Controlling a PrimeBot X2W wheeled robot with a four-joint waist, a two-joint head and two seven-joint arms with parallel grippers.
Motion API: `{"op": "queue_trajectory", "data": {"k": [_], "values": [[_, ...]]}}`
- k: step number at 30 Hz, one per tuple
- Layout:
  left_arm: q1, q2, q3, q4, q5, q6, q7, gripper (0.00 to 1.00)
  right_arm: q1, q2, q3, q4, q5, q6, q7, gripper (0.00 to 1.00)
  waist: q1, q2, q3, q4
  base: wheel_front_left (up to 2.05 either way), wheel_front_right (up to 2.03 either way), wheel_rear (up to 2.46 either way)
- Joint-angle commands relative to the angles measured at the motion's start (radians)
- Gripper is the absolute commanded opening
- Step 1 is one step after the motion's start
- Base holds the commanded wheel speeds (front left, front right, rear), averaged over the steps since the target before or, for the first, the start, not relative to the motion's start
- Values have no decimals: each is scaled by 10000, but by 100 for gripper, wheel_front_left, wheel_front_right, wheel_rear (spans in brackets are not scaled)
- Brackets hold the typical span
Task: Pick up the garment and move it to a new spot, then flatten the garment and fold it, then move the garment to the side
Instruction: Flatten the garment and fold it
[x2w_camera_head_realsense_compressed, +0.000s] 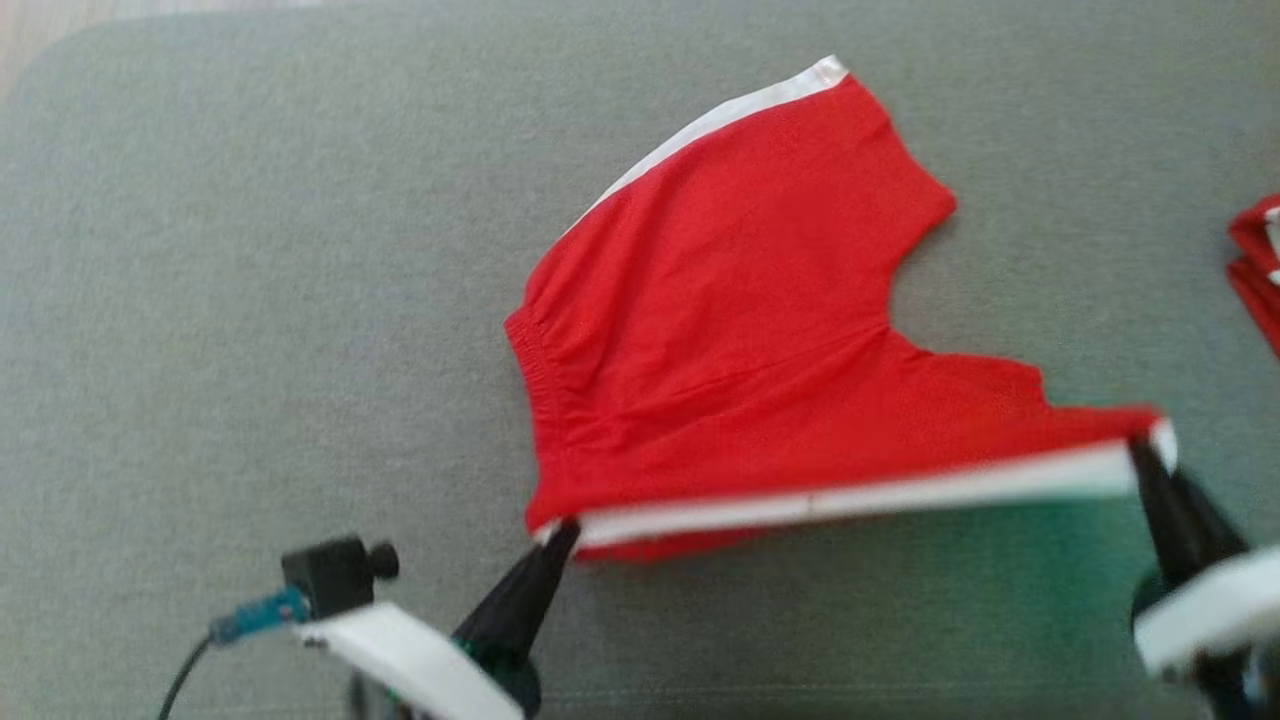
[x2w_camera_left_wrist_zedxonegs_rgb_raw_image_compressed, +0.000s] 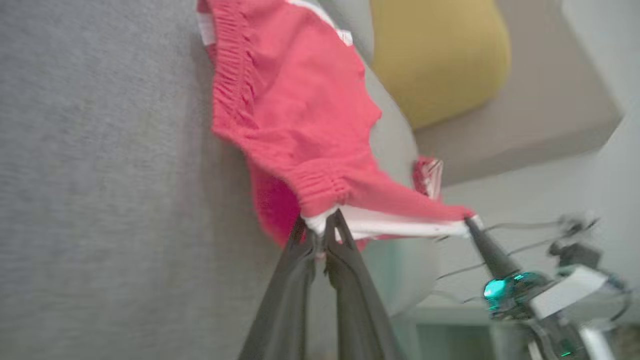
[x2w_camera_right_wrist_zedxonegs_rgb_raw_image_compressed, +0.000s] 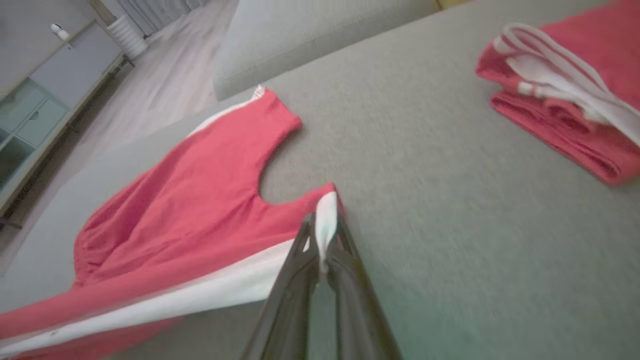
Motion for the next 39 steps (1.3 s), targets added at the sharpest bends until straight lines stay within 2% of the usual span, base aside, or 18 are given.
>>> {"op": "queue_trajectory", "data": {"k": [1,3,10,19,28,39], "values": [[-499,-274,663,-462,-842,45,106,0,-965,-137,131,-276,-102,-7,107,0,2,-1,230,185,0,0,0],[-916,-410,885,-523,-1235,184,423,0,-1760,-140,190,-3,-122,-7,382,0,2,-1,516,374,0,0,0],[-2879,-1189,1273,-331,-2040,801,1424,0,-4631,-768,298,1273,-697,-7,1140,0,2,-1,1485,1156,0,0,0],[-5177,-1934,1180,857,-1793,1407,2006,0,-8075,-1331,467,3898,-1005,-7,1753,0,2,-1,2435,1858,0,0,0],[-6635,-2712,1129,2892,-1601,1173,1866,0,-10101,-1885,791,6053,-1495,-7,1497,0,2,-1,2831,2249,0,0,0],[-7002,-3117,1099,4135,-1672,772,1419,0,-10999,-2084,1266,7207,-1467,-7,1061,0,2,-1,2857,2422,0,0,0]]}}
